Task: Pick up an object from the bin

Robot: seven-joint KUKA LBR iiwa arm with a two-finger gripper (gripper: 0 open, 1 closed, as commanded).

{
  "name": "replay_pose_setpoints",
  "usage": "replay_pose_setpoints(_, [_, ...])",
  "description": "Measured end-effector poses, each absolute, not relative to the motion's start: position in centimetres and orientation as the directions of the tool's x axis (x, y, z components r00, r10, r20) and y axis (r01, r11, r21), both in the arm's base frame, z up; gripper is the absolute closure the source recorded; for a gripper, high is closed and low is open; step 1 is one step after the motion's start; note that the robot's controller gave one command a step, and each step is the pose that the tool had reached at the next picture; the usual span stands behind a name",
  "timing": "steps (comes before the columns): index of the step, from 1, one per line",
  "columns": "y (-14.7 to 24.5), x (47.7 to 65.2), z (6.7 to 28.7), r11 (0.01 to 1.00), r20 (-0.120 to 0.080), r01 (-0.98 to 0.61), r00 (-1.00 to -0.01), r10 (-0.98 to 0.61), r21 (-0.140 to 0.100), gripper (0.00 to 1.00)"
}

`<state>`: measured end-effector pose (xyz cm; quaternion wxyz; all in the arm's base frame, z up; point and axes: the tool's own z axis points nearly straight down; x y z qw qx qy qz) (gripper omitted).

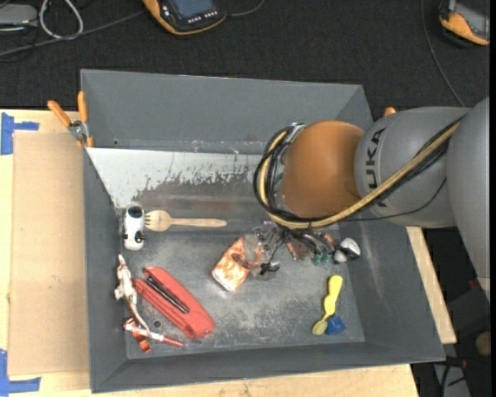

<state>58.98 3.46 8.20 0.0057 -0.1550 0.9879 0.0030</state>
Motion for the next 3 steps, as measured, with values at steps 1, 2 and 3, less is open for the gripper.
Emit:
replay_pose_setpoints(1, [3.9, 58.8, 9.1, 0.957, -0.013, -0.29, -0.957, -0.29, 0.005, 1.0])
replay_pose_setpoints(2, [3.8, 58.9, 11.5, 0.953, -0.003, -0.304, -0.953, -0.304, 0.008, 1.0])
replay_pose_setpoints(3, [5.5, 59.9, 11.4, 0.925, -0.014, -0.381, -0.925, -0.381, 0.004, 1.0])
